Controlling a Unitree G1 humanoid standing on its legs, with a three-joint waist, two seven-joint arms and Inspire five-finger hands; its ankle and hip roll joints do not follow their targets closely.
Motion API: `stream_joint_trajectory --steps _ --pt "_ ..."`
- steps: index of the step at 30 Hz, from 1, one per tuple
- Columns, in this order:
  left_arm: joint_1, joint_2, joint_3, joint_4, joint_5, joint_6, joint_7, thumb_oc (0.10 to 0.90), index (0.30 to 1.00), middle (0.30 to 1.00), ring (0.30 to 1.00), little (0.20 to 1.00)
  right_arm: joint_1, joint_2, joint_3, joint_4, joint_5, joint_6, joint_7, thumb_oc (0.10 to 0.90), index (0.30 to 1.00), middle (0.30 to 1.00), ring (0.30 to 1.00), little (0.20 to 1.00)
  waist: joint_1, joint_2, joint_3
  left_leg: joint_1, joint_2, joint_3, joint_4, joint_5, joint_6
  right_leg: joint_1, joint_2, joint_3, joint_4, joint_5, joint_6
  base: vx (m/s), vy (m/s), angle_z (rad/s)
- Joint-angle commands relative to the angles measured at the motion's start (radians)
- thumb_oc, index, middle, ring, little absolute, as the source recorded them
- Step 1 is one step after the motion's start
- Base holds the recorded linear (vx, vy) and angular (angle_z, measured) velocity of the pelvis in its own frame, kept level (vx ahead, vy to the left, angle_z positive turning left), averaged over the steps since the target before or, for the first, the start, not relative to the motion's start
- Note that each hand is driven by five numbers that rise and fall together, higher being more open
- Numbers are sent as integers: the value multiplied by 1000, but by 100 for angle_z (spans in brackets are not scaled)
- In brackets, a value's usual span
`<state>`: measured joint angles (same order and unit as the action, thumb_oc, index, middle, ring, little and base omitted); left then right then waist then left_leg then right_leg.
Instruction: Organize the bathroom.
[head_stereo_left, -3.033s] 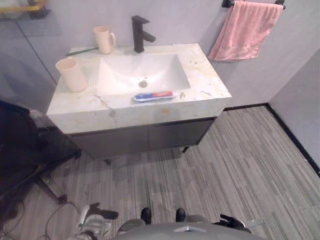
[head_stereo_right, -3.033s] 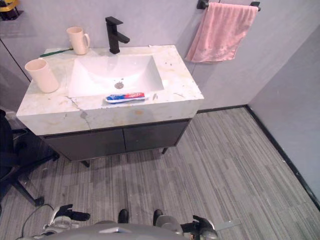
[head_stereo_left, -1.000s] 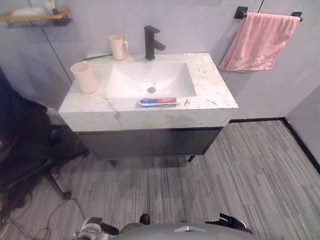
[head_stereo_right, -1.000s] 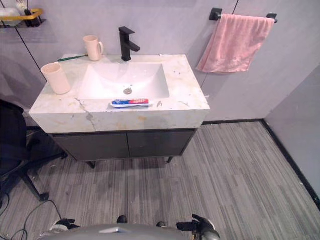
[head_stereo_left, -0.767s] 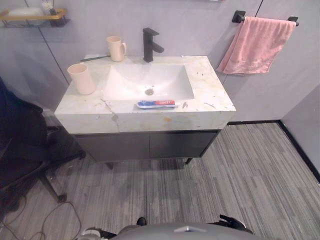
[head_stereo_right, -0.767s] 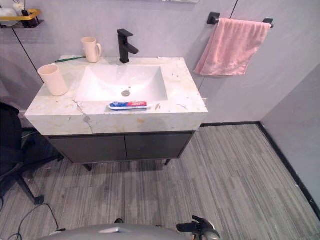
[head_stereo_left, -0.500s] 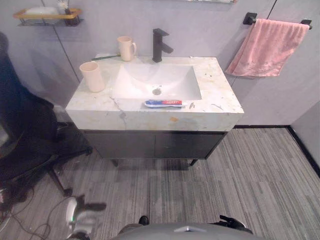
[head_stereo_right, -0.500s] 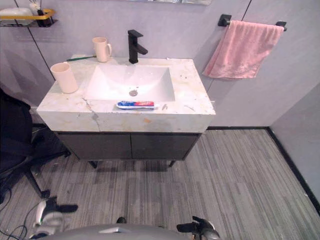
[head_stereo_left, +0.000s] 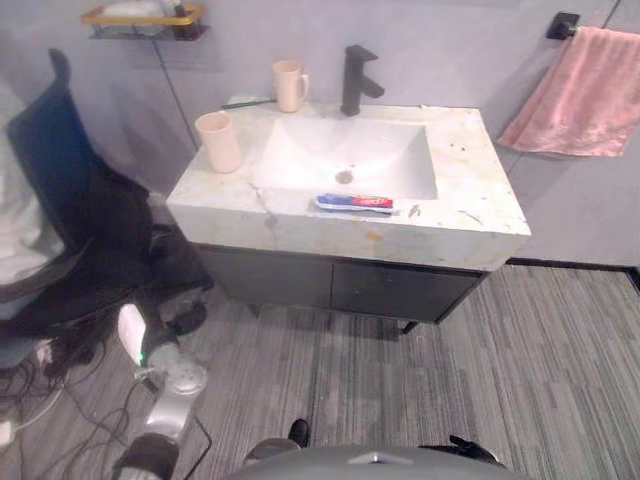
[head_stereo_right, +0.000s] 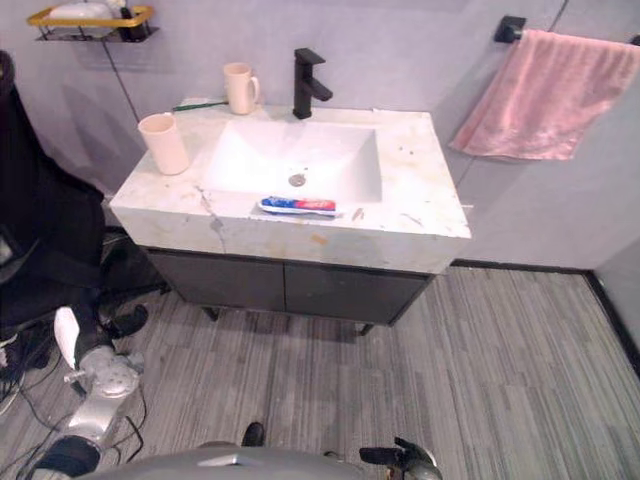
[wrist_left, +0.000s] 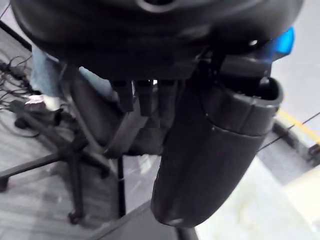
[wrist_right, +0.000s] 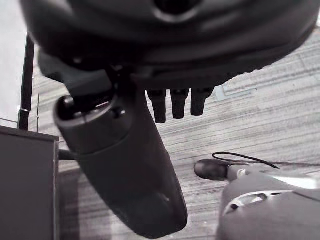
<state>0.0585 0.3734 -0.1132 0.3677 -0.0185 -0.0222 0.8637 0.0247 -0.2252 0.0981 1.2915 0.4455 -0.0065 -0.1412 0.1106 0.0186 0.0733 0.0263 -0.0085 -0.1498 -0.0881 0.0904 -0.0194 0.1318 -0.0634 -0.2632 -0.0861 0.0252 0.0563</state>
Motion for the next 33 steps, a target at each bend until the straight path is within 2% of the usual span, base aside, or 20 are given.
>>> stream_joint_trajectory --steps 1,6,10,17,26,29,30,33 --pt "-87 115 84 -215 154 -115 80 800 900 900 900 900 -37 2 13 14 34 -26 -30 800 900 900 900 900 31 -18 7 23 10 74 1 -42 -3 -24 -21 10 -1 14 8 -9 -103 21" --pt "-138 145 79 -419 250 -134 -24 800 900 900 900 900 -40 2 24 23 40 -34 -35 800 900 900 900 900 30 -15 7 20 19 64 3 -33 -14 -21 -13 8 -1 10 3 2 -87 7" --pt "-218 176 49 -559 334 -120 -118 800 900 900 900 900 -46 -4 33 30 38 -38 -32 800 900 900 900 900 16 -7 6 17 27 65 6 -29 -24 -22 -8 14 -1 8 3 -1 -63 2" --pt "-340 233 -19 -696 353 -105 -249 800 900 900 900 900 -60 -11 36 60 36 -34 -16 800 900 900 900 900 -4 6 -1 18 39 77 13 -27 -38 -23 0 28 -1 5 5 1 -44 0" --pt "-481 322 -104 -764 391 -76 -405 800 900 900 900 900 -71 -13 53 82 -14 -45 -6 800 900 900 900 900 -34 17 -6 17 47 94 36 -32 -45 -24 9 60 -1 5 7 15 -40 -3" --pt "-531 362 -145 -773 317 -58 -515 800 900 900 900 900 -73 -20 58 86 -52 -38 -2 800 900 900 900 900 -48 23 -7 17 49 101 43 -33 -47 -25 9 71 -1 6 10 9 -20 -6" --pt "-555 382 -168 -771 283 -44 -601 800 900 900 900 900 -75 -28 57 89 -59 -30 2 800 900 900 900 900 -54 28 -7 14 49 106 52 -34 -49 -24 9 77 -1 7 11 16 -10 -7" --pt "-630 434 -245 -754 198 13 -752 800 900 900 900 900 -84 -45 53 96 -68 -17 12 800 900 900 900 900 -70 39 -6 11 50 115 66 -34 -51 -23 8 86 -1 9 13 28 0 -10"
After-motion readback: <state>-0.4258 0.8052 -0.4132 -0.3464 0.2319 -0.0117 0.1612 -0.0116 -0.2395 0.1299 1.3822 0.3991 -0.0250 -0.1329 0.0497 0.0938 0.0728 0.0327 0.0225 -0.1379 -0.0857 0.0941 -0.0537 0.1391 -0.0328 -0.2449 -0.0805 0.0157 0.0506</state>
